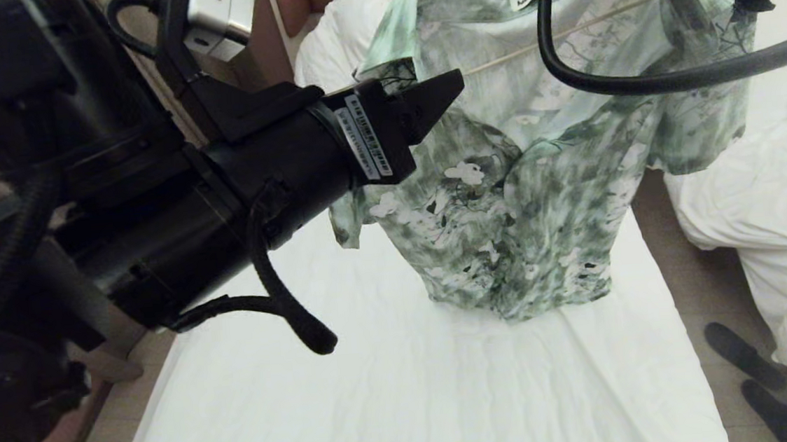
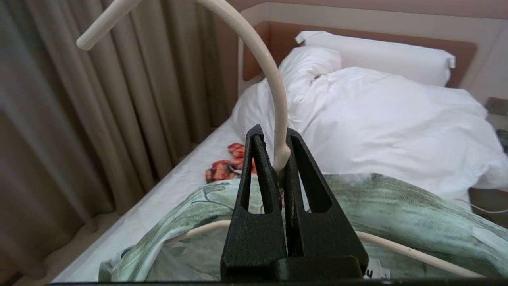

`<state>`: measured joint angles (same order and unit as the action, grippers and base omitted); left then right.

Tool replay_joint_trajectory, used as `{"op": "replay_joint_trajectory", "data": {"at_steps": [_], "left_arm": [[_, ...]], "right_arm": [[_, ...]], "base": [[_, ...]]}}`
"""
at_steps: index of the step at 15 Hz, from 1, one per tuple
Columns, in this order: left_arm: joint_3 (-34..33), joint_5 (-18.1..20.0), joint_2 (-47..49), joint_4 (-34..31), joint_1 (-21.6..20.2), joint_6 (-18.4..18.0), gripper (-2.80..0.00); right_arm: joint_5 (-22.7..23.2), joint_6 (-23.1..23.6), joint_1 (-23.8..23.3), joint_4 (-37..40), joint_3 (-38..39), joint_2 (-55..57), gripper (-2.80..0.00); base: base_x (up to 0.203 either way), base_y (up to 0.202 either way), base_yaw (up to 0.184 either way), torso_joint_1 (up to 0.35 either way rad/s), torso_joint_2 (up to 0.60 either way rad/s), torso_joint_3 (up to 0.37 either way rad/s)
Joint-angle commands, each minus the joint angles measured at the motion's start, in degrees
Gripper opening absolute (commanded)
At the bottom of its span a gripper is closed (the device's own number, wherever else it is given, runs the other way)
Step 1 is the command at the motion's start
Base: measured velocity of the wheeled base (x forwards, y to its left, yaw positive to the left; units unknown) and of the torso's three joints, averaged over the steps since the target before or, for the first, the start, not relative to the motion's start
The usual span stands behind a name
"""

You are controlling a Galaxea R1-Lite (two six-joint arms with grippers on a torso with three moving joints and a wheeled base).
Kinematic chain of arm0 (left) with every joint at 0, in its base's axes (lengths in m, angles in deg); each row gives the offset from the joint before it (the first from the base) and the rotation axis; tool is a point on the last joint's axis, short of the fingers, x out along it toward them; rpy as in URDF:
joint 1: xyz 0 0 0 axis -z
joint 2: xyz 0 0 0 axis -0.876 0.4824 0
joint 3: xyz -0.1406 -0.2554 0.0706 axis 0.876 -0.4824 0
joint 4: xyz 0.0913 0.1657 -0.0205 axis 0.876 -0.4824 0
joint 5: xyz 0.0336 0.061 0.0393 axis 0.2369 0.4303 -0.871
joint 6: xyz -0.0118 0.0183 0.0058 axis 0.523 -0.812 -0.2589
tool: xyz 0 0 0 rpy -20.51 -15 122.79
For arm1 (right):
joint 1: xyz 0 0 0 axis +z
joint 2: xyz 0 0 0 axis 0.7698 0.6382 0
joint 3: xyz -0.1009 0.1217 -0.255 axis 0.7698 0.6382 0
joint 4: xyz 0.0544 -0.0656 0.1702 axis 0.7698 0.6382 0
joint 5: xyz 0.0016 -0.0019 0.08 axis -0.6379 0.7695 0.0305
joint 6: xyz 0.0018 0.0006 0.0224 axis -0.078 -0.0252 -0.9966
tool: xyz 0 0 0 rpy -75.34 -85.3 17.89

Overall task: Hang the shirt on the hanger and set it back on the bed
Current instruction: Take the clothes hanger out of the clothes

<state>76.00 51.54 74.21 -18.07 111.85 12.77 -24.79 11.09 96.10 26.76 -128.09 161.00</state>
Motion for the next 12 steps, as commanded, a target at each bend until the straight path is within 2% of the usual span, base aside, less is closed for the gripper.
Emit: {"op": "replay_joint_trajectory", "data": {"at_steps": [1,12], "left_arm": [[0.3,-1.5,1.7,2.1,0.0,0.0,0.00],[1.0,-2.5,1.9,3.5,-1.6,-0.2,0.00]], "right_arm": [[-0.2,0.1,0.7,-0.2,0.0,0.6,-2.80],[-0.9,-1.0,3.9,-0.2,0.7,0.5,-2.80]], "base": [[0.000,0.000,0.000,0.000,0.00,0.000],[0.000,0.000,0.000,0.000,0.00,0.000]]}}
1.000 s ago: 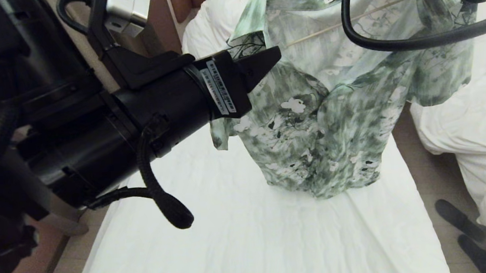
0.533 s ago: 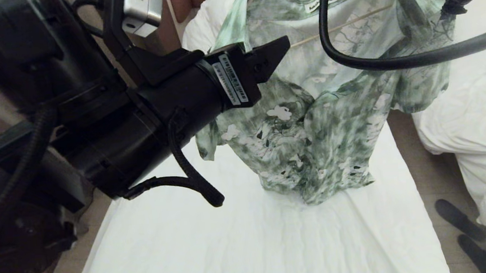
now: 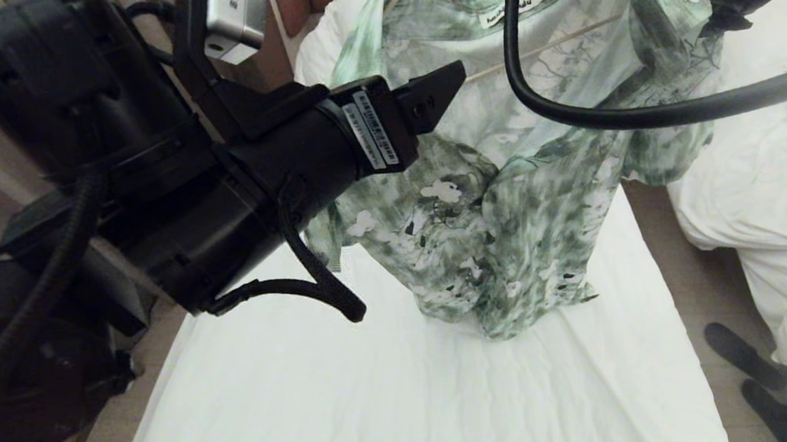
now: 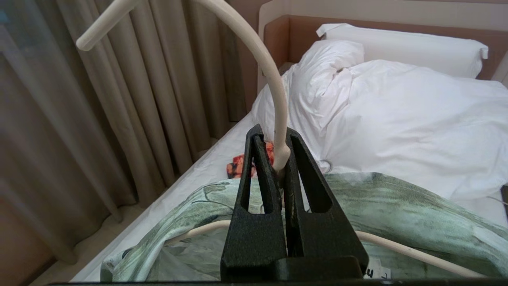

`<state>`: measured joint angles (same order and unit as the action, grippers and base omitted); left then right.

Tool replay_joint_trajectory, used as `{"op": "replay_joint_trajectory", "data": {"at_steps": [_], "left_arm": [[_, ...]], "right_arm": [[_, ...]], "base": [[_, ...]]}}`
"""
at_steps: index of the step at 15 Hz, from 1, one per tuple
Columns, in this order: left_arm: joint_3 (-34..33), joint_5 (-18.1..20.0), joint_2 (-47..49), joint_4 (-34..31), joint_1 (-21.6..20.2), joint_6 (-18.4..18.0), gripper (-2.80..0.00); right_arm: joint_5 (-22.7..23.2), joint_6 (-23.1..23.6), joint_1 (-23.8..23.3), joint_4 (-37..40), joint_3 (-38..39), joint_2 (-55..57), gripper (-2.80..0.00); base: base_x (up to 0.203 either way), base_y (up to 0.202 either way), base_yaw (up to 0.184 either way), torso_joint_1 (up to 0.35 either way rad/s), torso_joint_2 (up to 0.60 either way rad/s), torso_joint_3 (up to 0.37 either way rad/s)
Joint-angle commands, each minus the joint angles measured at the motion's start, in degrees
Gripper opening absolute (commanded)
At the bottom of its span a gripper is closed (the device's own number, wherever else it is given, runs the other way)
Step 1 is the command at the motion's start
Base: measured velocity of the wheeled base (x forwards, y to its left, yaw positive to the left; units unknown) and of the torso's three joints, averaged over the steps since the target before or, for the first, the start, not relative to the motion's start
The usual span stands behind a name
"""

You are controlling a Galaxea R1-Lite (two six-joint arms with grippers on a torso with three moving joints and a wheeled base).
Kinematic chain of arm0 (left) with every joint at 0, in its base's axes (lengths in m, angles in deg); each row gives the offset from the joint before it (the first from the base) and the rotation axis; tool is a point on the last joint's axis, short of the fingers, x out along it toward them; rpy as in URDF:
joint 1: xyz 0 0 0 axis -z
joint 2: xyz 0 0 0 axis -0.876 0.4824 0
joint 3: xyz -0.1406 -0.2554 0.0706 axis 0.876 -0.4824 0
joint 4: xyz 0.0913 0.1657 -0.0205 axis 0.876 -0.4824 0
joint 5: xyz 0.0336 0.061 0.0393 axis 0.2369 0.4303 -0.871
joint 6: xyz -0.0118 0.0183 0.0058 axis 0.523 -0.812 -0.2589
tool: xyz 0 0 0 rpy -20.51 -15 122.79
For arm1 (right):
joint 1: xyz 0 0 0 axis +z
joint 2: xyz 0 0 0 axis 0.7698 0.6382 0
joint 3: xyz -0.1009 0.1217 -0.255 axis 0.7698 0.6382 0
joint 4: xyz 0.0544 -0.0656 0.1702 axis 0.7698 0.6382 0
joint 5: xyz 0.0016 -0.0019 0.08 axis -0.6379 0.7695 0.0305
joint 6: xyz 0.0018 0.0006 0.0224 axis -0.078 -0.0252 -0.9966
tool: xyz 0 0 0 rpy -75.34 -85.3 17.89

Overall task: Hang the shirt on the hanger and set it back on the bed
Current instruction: Take the clothes hanger out of the clothes

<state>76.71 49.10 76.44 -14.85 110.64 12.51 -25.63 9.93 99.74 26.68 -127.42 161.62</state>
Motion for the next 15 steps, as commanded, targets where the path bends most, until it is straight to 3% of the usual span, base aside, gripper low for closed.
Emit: {"op": "replay_joint_trajectory", "data": {"at_steps": [1,2,11,15], "left_arm": [[0.5,-0.2,-0.2,0.3,-0.9,0.1,0.00],[0.6,-0.2,-0.2,0.3,-0.9,0.1,-2.80],[0.4,-0.2,-1.6,0.3,-1.2,0.1,-2.80],[0.5,0.0,-2.2,0.3,-3.6,0.4,-2.80]], "right_arm": [[-0.1,0.1,0.7,-0.1,0.3,-0.5,-2.80],[-0.1,0.1,1.0,-0.1,0.5,-0.5,-2.80],[-0.2,0.2,0.6,-0.1,1.1,-0.6,-2.80],[-0.1,0.1,-2.6,-0.1,2.4,-1.7,-2.80]], "base": [[0.000,0.000,0.000,0.000,0.00,0.000],[0.000,0.000,0.000,0.000,0.00,0.000],[0.000,0.000,0.000,0.000,0.00,0.000],[0.000,0.000,0.000,0.000,0.00,0.000]]}}
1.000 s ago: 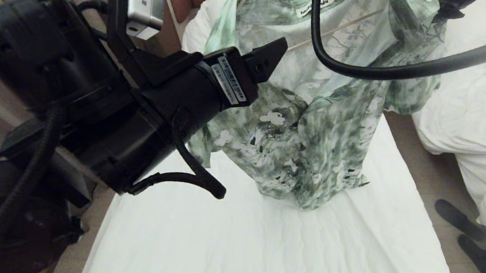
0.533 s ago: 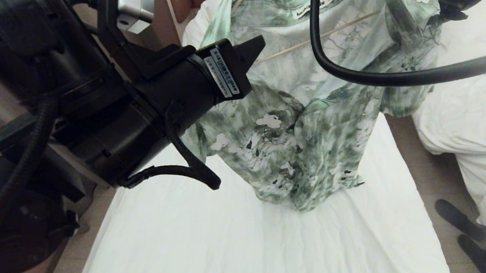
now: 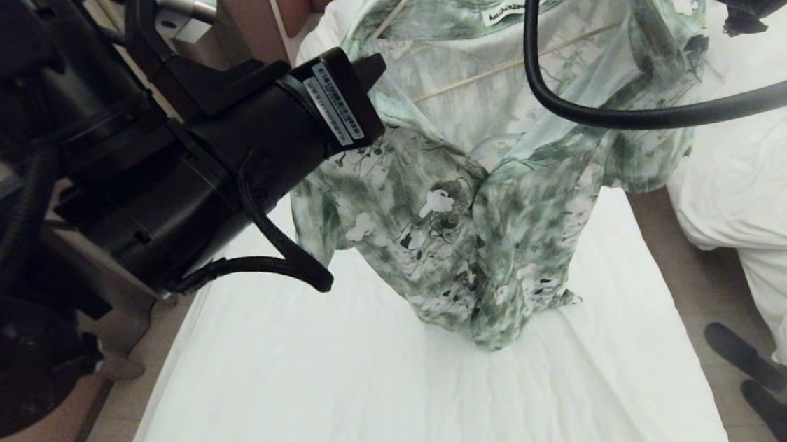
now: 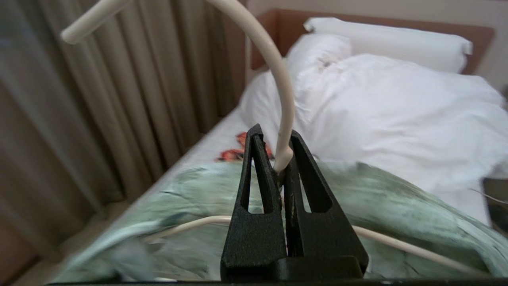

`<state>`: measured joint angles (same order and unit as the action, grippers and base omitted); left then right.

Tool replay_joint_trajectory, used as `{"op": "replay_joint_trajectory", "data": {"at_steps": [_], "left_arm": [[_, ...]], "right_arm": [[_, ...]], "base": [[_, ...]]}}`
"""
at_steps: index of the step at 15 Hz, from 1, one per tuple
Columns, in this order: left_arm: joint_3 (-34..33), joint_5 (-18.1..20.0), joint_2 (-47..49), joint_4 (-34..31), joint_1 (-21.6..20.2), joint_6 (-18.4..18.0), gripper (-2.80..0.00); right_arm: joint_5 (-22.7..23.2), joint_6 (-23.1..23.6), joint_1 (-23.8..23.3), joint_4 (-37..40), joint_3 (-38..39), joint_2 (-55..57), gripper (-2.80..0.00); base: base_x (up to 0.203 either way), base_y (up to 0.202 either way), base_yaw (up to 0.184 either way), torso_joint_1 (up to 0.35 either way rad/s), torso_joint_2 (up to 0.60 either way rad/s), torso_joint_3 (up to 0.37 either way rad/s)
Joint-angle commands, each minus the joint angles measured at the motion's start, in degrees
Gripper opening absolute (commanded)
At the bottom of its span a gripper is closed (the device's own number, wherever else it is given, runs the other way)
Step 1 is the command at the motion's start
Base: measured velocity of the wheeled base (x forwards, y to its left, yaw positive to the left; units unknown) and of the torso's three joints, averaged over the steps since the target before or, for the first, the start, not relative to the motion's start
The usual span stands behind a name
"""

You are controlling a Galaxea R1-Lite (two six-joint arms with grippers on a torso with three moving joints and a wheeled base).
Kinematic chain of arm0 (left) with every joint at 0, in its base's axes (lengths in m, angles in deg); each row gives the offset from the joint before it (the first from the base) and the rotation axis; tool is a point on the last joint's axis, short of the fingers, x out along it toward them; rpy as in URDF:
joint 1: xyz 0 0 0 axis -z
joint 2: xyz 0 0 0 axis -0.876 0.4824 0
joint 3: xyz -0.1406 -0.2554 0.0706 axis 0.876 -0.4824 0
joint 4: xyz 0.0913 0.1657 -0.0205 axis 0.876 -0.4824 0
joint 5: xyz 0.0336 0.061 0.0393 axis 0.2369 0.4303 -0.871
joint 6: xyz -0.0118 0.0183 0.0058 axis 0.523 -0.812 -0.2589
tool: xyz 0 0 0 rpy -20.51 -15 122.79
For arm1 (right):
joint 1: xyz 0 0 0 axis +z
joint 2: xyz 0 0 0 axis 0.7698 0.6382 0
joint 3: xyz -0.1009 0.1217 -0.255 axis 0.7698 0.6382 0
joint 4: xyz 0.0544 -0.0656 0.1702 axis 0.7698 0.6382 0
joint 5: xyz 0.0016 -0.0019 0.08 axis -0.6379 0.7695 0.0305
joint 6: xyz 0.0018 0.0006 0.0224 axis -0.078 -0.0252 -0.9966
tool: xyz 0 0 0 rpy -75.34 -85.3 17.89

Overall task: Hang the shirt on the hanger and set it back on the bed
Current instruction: Take the clothes hanger out of the clothes

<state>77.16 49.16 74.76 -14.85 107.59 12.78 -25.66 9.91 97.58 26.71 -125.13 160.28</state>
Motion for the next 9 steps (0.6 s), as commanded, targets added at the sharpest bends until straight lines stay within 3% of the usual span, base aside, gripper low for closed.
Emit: {"op": "replay_joint_trajectory", "data": {"at_steps": [1,5,9], "left_arm": [[0.1,0.0,-0.1,0.3,-1.7,0.0,-2.80],[0.8,3.7,2.5,0.3,-7.5,0.0,-2.80],[1.6,4.9,2.4,-0.2,-10.9,-0.2,-2.80]], "right_arm": [[0.0,0.0,-1.8,-0.1,1.3,-1.2,-2.80],[0.4,-1.2,-6.0,-0.1,3.9,-3.4,-2.80],[0.5,-1.2,-10.8,-0.1,3.8,-3.2,-2.80]], "base": [[0.000,0.000,0.000,0.000,0.00,0.000],[0.000,0.000,0.000,0.000,0.00,0.000],[0.000,0.000,0.000,0.000,0.00,0.000]]}}
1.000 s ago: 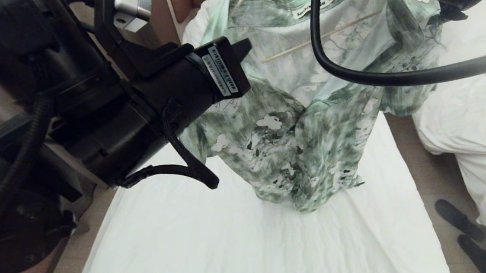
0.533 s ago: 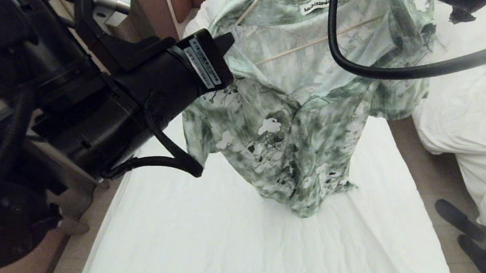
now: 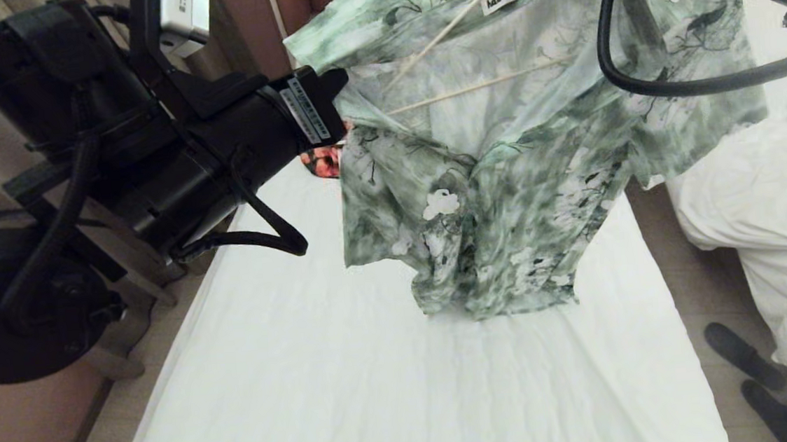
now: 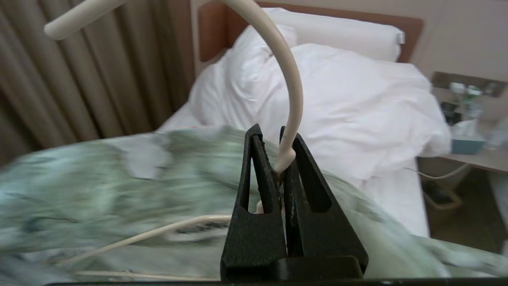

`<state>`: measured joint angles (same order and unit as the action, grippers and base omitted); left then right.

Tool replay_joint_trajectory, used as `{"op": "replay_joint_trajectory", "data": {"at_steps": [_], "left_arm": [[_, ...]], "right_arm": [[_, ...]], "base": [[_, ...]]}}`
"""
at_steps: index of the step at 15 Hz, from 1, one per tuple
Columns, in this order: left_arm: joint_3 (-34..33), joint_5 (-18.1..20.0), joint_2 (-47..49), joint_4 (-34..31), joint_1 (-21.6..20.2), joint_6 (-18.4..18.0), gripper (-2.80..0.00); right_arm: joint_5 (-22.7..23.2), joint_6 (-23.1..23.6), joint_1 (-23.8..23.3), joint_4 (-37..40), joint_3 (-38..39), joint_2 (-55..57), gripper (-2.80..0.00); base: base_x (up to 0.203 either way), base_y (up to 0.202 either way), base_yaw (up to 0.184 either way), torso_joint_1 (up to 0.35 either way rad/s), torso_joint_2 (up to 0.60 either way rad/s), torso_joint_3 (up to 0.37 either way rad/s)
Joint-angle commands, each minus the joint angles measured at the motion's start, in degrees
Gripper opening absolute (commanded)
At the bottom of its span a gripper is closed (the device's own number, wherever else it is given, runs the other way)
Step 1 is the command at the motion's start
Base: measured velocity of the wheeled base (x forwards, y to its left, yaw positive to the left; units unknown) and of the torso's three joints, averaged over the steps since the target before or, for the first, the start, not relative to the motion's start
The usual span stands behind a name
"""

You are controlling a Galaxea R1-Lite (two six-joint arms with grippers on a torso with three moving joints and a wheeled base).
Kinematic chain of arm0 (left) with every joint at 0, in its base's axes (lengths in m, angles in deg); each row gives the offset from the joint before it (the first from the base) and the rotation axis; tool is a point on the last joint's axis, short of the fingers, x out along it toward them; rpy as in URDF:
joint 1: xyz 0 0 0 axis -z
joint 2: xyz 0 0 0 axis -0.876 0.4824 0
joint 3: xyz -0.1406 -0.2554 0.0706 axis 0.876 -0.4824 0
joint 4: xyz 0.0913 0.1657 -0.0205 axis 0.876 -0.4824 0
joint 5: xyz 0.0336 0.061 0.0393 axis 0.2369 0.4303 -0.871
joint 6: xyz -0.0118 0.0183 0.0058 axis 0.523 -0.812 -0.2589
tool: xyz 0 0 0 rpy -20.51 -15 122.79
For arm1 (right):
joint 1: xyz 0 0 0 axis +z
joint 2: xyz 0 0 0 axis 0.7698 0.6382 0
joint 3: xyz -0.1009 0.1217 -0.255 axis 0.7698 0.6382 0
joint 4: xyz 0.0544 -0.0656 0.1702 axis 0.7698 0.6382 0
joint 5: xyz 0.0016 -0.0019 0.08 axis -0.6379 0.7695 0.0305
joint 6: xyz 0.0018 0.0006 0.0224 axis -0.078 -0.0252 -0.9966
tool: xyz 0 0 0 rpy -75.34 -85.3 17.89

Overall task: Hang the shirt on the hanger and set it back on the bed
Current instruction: Take the clothes hanger out of the clothes

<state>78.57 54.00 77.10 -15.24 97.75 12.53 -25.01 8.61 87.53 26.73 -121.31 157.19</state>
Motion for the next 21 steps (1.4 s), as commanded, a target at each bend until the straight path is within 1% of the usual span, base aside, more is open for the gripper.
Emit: {"op": "replay_joint_trajectory", "data": {"at_steps": [1,2,4,5,7,9,10,12,14,15,18,19,21], "left_arm": [[0.2,1.3,-0.2,0.1,-2.4,0.0,-2.80],[0.2,2.8,-0.6,0.0,-3.1,0.0,-2.80],[-0.1,4.0,0.2,-2.8,-2.4,0.0,-2.80],[-0.1,4.1,0.8,-4.5,-1.7,-0.1,-2.80],[-0.5,4.2,1.8,-4.8,-1.8,-3.2,-2.80],[-0.5,4.3,2.6,-4.8,-1.2,-3.6,-2.80],[-0.3,3.8,3.6,-4.7,-0.2,-3.7,-2.80],[0.4,3.0,6.8,-3.7,-0.3,-3.7,-2.80],[1.0,2.7,10.2,0.7,-2.1,-3.7,-2.80],[1.6,2.6,11.9,2.8,-3.1,-3.7,-2.80],[2.7,3.0,11.2,3.6,-7.4,-3.8,-2.80],[2.4,3.9,10.3,3.4,-8.6,-3.8,-2.80],[1.1,8.0,10.0,3.5,-10.3,-4.1,-2.80]], "right_arm": [[-0.1,0.1,-1.6,-0.2,0.0,0.2,-2.80],[-0.1,0.1,-1.9,-0.2,0.0,0.3,-2.80],[-0.1,0.1,-2.2,-0.2,0.0,0.3,-2.80],[-0.1,0.1,-2.2,-0.2,0.0,0.3,-2.80],[-0.1,0.0,-2.2,-0.2,0.1,0.1,-2.80],[-0.1,0.0,-2.1,-0.2,0.2,0.1,-2.80],[-0.1,0.0,-1.8,-0.2,0.3,0.2,-2.80],[-0.1,-0.2,-1.2,-0.2,2.1,0.0,-2.80],[-0.2,-1.6,-0.2,-0.2,3.5,-0.1,-2.80],[-0.2,-1.6,-0.3,-0.2,3.5,-0.1,-2.80],[-0.1,-1.3,-0.6,-0.2,3.0,-0.1,-2.80],[0.0,-1.3,-0.9,-0.2,2.6,-0.1,-2.80],[0.1,-1.1,-1.6,-0.2,2.4,-0.2,-2.80]], "base": [[0.000,0.000,0.000,0.000,0.00,0.000],[0.000,0.000,0.000,0.000,0.00,0.000],[0.000,0.000,0.000,0.000,0.00,0.000],[0.000,0.000,0.000,0.000,0.00,0.000],[0.000,0.000,0.000,0.000,0.00,0.000],[0.000,0.000,0.000,0.000,0.00,0.000],[0.000,0.000,0.000,0.000,0.00,0.000],[0.000,0.000,0.000,0.000,0.00,0.000],[0.000,0.000,0.000,0.000,0.00,0.000],[0.000,0.000,0.000,0.000,0.00,0.000],[0.000,0.000,0.000,0.000,0.00,0.000],[0.000,0.000,0.000,0.000,0.00,0.000],[0.000,0.000,0.000,0.000,0.00,0.000]]}}
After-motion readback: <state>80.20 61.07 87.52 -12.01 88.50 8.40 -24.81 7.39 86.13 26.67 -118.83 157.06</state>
